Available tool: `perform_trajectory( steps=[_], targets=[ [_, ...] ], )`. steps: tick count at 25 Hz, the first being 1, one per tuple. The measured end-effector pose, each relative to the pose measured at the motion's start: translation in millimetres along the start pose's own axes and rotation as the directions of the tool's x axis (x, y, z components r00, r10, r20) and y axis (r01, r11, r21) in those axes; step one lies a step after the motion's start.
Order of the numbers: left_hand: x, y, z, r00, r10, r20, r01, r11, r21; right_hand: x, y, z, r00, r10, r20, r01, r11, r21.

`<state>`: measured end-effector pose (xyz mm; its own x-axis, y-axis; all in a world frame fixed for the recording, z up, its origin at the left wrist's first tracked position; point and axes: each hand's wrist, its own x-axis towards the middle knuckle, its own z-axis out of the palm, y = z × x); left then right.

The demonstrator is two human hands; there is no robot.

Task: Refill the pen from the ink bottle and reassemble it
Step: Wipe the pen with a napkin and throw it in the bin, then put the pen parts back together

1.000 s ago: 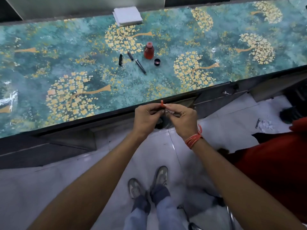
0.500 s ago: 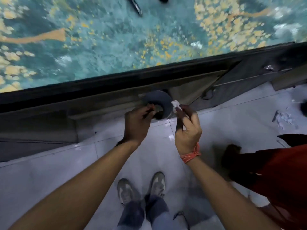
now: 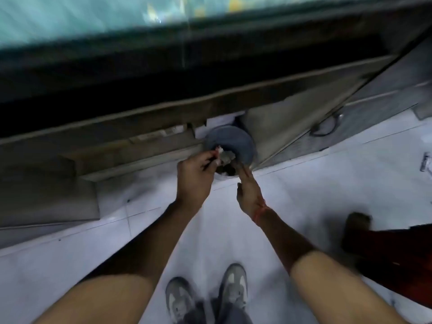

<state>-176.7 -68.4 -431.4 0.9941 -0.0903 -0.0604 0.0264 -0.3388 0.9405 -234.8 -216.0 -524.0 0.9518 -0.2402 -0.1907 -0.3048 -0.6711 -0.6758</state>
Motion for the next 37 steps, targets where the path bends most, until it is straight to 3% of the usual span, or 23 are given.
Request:
perform_trajectory(
  steps=[4,7,11,14,17,20,23,30,37],
  targets=[
    [-25,96,-31,1.000,0.010,0.028,-0.010,1.000,0.020,-41,-103,-97,0.989,-0.070,-0.131,0.102,0.960,0.259],
    [-48,171,-64,0.999,-0.045,-0.029,0.046,0.998,0.040,-71,-188,-170,0.989,-0.036,-0.146,0.092,0.913,0.398],
    [-75,254,-99,0.997,0.082,-0.002,-0.081,0.996,0.041,-102,-270,-238,0.963,-0.159,-0.216,0.243,0.862,0.446],
    [-78,320,-135,0.994,0.105,-0.032,-0.106,0.994,-0.032,-114,-328,-280,0.962,-0.147,-0.230,0.247,0.828,0.503],
    [-73,365,-164,0.989,0.148,-0.022,-0.147,0.989,0.009,-115,-373,-307,0.951,-0.160,-0.263,0.273,0.836,0.476],
    [-58,389,-185,0.990,0.126,0.061,-0.129,0.990,0.059,-107,-408,-323,0.951,-0.112,-0.287,0.244,0.842,0.480],
    [-27,396,-193,0.990,-0.033,0.137,0.014,0.991,0.136,-80,-426,-332,0.960,-0.032,-0.279,0.174,0.846,0.503],
    [83,387,-178,0.958,-0.270,-0.100,0.288,0.892,0.350,16,-446,-333,0.968,-0.093,-0.235,0.192,0.875,0.445],
    [123,366,-150,0.890,-0.421,-0.176,0.452,0.762,0.463,85,-440,-340,0.981,-0.091,-0.172,0.151,0.912,0.380]
  ],
)
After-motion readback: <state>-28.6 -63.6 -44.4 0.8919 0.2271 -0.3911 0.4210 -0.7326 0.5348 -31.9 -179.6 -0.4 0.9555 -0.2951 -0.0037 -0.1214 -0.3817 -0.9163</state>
